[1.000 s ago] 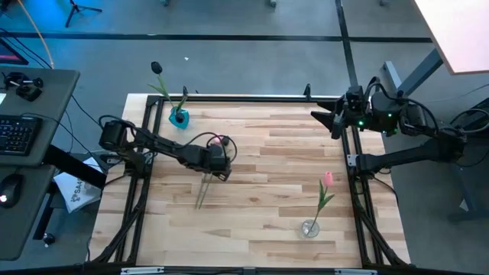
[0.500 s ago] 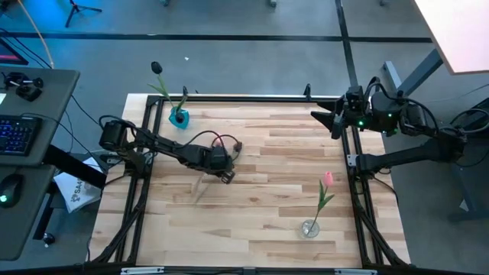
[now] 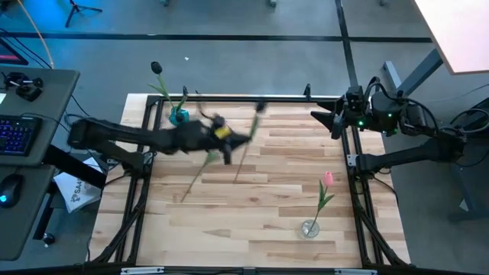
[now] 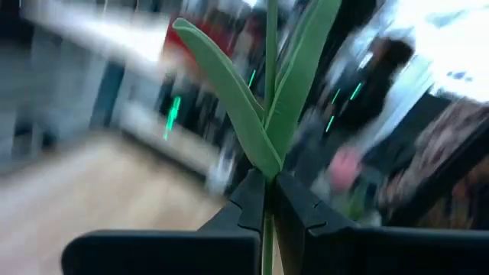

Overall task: Sort flowers into vase by color
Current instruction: Put the black flower into the blue vase

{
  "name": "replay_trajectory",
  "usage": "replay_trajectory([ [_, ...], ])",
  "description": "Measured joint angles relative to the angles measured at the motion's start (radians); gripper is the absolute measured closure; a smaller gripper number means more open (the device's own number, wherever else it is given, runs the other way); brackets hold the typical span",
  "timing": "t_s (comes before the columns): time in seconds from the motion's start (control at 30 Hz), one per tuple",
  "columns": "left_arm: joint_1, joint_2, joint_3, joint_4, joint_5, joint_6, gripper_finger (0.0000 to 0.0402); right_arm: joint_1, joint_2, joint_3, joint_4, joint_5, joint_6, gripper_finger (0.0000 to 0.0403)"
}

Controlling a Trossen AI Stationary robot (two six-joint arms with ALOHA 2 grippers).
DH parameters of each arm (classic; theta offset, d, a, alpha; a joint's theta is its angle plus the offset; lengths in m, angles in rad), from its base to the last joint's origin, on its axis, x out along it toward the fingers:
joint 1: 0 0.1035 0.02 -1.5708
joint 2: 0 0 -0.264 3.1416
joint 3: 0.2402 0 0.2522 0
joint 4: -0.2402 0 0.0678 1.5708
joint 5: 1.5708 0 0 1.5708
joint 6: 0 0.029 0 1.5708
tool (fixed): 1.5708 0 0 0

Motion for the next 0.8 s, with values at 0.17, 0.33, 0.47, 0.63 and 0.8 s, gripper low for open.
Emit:
replay_trajectory([
  [0.17,0.013,-0.206,0.105,0.005,-0.003,0.234,0.0401,0.0,0.0,0.0,0.004,0.016,0.0,0.0122],
  [0.33,0.011,-0.361,0.163,-0.101,-0.1,0.504,0.0401,0.0,0.0,0.0,0.004,0.048,0.001,0.0122],
  [0.47,0.029,-0.454,0.13,-0.193,-0.326,0.671,0.0401,0.0,0.001,0.0,0.004,0.05,0.015,0.0122],
  [0.63,0.149,-0.567,0.005,-0.233,-0.363,0.658,0.0401,0.0,0.008,0.0,0.004,0.05,0.035,0.0122],
  [0.8,0.306,-0.657,-0.133,-0.133,-0.305,0.619,0.0401,0.0,0.034,0.0,0.005,0.05,0.053,0.0122],
])
